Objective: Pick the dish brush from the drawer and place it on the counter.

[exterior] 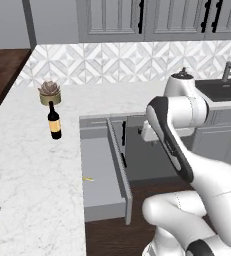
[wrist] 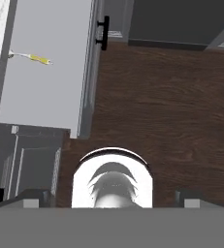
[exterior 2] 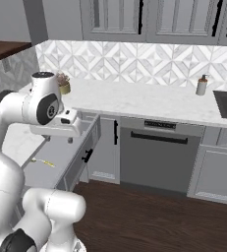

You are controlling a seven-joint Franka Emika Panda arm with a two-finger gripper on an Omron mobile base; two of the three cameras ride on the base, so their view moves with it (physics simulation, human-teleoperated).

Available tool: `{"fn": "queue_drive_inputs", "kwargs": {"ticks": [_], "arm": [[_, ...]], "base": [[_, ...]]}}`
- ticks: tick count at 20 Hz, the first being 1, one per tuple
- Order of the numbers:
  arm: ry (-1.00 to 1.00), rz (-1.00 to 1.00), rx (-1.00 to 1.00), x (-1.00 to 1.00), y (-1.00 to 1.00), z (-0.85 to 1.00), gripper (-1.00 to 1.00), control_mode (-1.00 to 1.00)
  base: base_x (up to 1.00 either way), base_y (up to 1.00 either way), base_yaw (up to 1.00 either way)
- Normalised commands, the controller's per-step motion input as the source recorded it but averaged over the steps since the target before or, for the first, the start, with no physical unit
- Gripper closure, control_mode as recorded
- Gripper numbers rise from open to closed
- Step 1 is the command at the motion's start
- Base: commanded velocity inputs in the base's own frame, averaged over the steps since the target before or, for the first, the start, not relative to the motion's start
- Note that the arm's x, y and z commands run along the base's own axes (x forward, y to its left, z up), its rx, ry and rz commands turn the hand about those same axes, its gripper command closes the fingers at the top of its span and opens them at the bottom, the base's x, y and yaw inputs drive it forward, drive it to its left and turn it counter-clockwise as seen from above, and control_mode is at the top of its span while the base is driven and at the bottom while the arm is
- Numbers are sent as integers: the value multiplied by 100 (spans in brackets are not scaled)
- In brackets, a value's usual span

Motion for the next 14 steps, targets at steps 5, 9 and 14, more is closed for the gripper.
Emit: {"fn": "queue_drive_inputs", "kwargs": {"ticks": [5, 9, 14], "arm": [[-5, 0, 0, 100, 39, -97, -100, -100], [-12, 0, 2, 98, 13, -99, -100, -100], [-4, 0, 0, 98, 42, -61, -100, -100]], "base": [[0, 0, 0], [0, 0, 0], [0, 0, 0]]}}
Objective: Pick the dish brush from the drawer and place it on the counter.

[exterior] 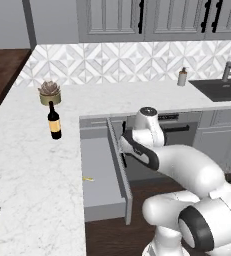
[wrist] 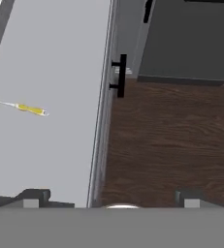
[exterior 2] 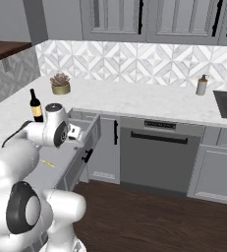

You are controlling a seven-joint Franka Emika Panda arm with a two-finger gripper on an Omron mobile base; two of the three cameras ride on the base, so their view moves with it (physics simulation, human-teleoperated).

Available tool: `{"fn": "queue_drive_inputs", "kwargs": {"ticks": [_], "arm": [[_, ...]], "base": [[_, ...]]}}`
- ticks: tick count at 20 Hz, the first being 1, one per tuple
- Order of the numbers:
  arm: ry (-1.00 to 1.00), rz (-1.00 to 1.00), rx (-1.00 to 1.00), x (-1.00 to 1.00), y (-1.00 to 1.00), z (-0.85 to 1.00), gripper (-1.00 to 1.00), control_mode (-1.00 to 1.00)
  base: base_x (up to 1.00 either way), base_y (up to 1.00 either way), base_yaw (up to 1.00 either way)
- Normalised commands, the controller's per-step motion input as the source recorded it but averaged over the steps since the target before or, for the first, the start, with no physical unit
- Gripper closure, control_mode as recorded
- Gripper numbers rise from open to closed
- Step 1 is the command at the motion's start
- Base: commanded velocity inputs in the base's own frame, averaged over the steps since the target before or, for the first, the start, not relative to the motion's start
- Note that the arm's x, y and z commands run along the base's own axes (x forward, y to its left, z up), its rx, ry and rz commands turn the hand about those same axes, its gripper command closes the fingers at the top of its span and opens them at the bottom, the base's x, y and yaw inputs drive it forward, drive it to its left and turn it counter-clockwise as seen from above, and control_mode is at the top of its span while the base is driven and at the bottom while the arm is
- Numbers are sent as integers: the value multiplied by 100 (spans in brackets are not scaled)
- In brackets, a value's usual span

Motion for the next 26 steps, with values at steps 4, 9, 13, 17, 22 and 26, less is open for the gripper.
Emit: {"fn": "queue_drive_inputs", "kwargs": {"ticks": [4, 9, 13, 17, 22, 26], "arm": [[-1, 0, 0, 94, 47, -38, -100, -100], [0, -1, -3, 69, 13, -5, -100, -100], [7, -14, -2, 19, -1, -45, -100, -100], [3, -11, 0, 2, -10, -82, -100, -100], [3, -7, 0, 14, 0, -43, -100, -100], [8, -1, 0, 41, 4, -53, -100, -100]], "base": [[0, 0, 0], [0, 0, 0], [0, 0, 0], [0, 0, 0], [0, 0, 0], [0, 0, 0]]}}
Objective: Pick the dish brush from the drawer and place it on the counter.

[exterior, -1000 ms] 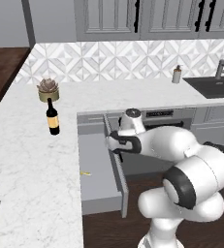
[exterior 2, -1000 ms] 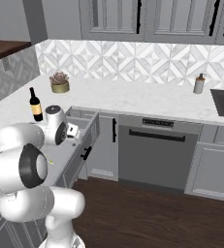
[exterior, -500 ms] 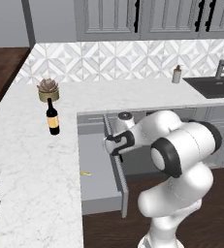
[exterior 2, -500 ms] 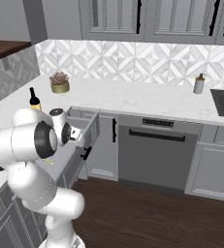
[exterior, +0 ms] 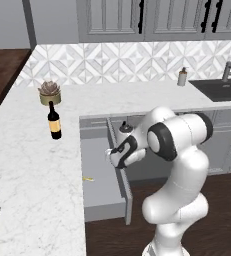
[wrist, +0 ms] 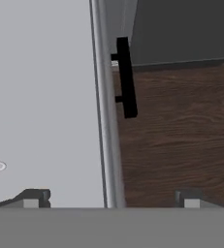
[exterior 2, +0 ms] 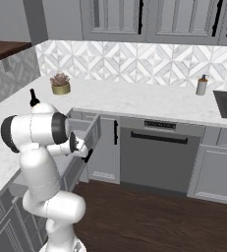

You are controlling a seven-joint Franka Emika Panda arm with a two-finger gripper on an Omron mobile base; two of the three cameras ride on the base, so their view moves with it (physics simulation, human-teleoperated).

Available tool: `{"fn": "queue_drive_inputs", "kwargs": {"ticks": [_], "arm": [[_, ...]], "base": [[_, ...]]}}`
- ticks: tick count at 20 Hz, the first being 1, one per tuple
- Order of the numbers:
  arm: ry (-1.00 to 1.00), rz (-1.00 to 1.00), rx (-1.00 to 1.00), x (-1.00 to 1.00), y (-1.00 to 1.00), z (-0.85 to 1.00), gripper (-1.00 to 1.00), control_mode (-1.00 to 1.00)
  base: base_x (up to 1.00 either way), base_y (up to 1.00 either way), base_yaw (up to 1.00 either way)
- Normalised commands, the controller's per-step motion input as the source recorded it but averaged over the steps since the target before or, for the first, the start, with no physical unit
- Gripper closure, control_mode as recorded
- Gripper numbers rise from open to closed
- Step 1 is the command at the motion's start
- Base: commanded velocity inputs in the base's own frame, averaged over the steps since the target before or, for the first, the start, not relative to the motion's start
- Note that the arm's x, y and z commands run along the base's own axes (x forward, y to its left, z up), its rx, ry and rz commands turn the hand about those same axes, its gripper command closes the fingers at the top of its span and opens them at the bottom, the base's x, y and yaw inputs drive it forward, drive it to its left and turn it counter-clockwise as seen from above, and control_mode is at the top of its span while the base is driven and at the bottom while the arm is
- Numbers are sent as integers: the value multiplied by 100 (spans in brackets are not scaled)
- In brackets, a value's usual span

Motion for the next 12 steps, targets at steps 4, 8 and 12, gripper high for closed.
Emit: {"fn": "queue_drive_inputs", "kwargs": {"ticks": [4, 8, 12], "arm": [[10, -2, 0, 45, 0, -61, -100, -100], [11, -3, 0, 14, -6, -51, -100, -100], [16, -11, -1, -1, -58, -36, -100, -100]], "base": [[0, 0, 0], [0, 0, 0], [0, 0, 0]]}}
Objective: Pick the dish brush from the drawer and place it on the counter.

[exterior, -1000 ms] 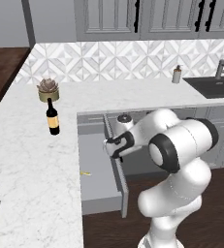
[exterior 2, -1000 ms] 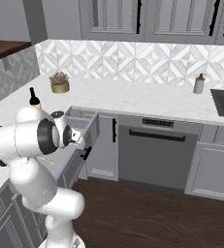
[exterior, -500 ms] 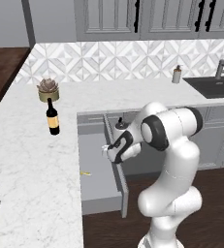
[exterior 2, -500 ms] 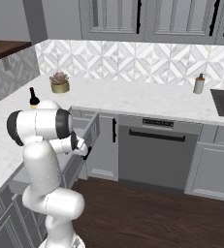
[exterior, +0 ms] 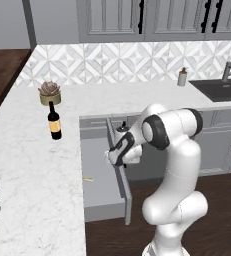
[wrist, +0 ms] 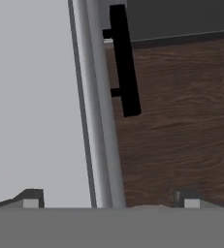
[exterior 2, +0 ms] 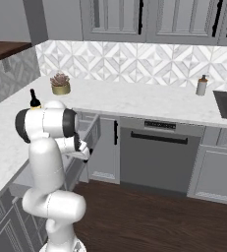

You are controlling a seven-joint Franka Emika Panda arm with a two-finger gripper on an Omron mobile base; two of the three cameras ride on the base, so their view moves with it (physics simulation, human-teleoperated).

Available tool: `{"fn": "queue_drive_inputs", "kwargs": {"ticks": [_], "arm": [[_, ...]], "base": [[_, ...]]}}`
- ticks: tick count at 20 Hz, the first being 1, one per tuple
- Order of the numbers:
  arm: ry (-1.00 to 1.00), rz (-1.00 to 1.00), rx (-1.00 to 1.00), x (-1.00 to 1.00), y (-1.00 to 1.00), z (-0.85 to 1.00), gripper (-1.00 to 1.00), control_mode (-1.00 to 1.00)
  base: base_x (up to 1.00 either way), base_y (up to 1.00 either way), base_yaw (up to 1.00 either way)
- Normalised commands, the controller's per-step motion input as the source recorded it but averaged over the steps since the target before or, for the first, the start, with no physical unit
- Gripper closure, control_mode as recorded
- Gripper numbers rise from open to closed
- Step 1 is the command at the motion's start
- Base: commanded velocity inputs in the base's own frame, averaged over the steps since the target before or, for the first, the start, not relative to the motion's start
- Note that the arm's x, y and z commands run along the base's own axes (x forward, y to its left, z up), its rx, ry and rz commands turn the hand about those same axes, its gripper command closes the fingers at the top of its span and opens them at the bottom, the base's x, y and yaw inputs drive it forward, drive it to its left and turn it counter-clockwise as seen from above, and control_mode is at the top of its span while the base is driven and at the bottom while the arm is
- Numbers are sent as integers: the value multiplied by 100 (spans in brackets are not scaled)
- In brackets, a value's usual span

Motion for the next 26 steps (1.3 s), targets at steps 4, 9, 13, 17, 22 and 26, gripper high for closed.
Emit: {"fn": "queue_drive_inputs", "kwargs": {"ticks": [4, 9, 13, 17, 22, 26], "arm": [[14, -17, 1, -27, -100, -40, -100, -100], [4, -13, 1, -14, -100, -58, -100, -100], [0, -10, 0, -11, -100, -20, -100, -100], [0, -7, 0, -11, -100, -1, -100, -100], [-1, 0, 0, 0, -100, 2, -100, -100], [-1, 0, 0, 0, -100, 17, -100, -100]], "base": [[0, 0, 0], [0, 0, 0], [0, 0, 0], [0, 0, 0], [0, 0, 0], [0, 0, 0]]}}
